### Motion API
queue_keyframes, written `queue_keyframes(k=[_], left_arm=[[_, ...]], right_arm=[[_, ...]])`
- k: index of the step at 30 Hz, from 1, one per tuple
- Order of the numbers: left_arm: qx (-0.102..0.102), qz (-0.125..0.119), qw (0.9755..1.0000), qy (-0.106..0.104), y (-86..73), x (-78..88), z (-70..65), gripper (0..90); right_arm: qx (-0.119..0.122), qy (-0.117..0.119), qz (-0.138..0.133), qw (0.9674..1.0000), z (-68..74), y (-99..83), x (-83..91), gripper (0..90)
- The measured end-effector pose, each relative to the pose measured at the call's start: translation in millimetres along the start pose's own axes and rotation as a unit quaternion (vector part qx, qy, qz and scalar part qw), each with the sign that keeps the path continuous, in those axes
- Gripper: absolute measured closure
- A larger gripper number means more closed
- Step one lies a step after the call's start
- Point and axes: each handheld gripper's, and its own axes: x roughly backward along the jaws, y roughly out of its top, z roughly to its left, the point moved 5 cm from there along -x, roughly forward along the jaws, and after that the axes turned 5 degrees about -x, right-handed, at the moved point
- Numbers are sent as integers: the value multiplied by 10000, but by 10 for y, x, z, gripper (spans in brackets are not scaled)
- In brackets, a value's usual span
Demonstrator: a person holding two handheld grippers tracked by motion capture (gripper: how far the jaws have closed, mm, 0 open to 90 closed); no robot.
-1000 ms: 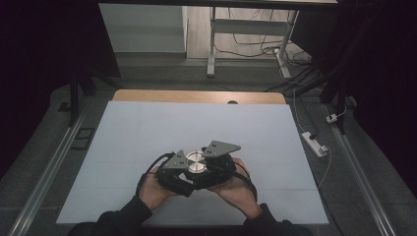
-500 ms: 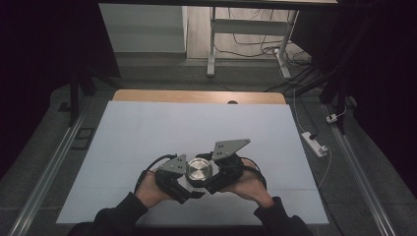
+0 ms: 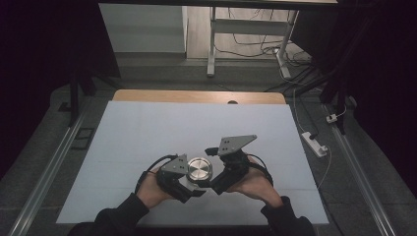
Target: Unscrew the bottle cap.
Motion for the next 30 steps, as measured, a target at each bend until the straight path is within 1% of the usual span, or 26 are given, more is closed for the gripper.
queue_keyframes(k=[1,2,3,4,5,6,7,9,10,11,12,13,14,15,16,19,20,21,22,23,24,25,26,27,29,30], left_arm=[[243,37,9991,332,-17,-2,51,155],[243,37,9991,332,-17,-2,51,155],[370,122,9976,571,-32,-4,81,155],[370,122,9976,571,-32,-4,81,155],[448,146,9969,627,-36,-10,85,155],[448,146,9969,627,-36,-10,85,155],[495,136,9965,655,-29,-23,78,155],[469,144,9967,643,-25,-25,71,154],[469,144,9967,643,-25,-25,71,155],[507,95,9968,614,-14,-28,60,155],[507,95,9968,614,-14,-28,60,154],[472,91,9972,581,-14,-20,64,155],[468,61,9975,534,-13,-14,64,155],[468,61,9975,534,-13,-14,64,155],[409,4,9983,414,-10,-8,56,155],[313,-69,9994,115,-4,-1,35,154],[313,-69,9994,115,-4,-1,35,155],[160,-111,9998,-101,1,6,7,154],[44,-130,9995,-271,7,12,-12,155],[44,-130,9995,-271,7,12,-12,154],[-9,-169,9990,-409,14,14,-32,154],[-92,-197,9984,-517,20,18,-49,154],[-192,-233,9969,-727,32,16,-87,155],[-301,-261,9956,-854,38,10,-115,154],[-436,-258,9936,-1011,44,2,-162,154],[-548,-231,9925,-1069,46,-4,-188,154]], right_arm=[[12,-373,71,9993,-15,-3,-26,0],[12,-373,71,9993,-15,-3,-26,0],[-85,-896,125,9959,-28,-7,-86,18],[-85,-896,125,9959,-28,-7,-86,18],[-203,-1124,43,9934,-13,-7,-149,51],[-233,-1236,20,9921,-6,-9,-175,57],[-210,-1313,-9,9911,4,-12,-202,72],[-188,-1406,34,9899,22,-28,-244,89],[-188,-1406,34,9899,22,-28,-244,89],[-161,-1402,-18,9900,41,-35,-272,140],[-161,-1402,-18,9900,41,-35,-272,140],[-80,-1394,-36,9902,64,-35,-282,173],[-52,-1411,-38,9900,73,-33,-279,176],[-52,-1411,-38,9900,73,-33,-279,176],[-23,-1311,-8,9914,83,-26,-267,178],[-7,-1005,23,9949,80,-27,-234,180],[37,-856,34,9963,78,-29,-219,180],[99,-634,66,9979,80,-31,-199,181],[142,-489,79,9987,82,-33,-182,181],[190,-224,92,9995,87,-39,-156,181],[246,-34,110,9996,88,-44,-132,181],[246,-34,110,9996,88,-44,-132,181],[407,306,127,9986,103,-56,-90,181],[471,433,143,9978,114,-62,-79,181],[766,742,203,9941,151,-85,-48,180],[868,848,218,9924,166,-95,-41,180]])
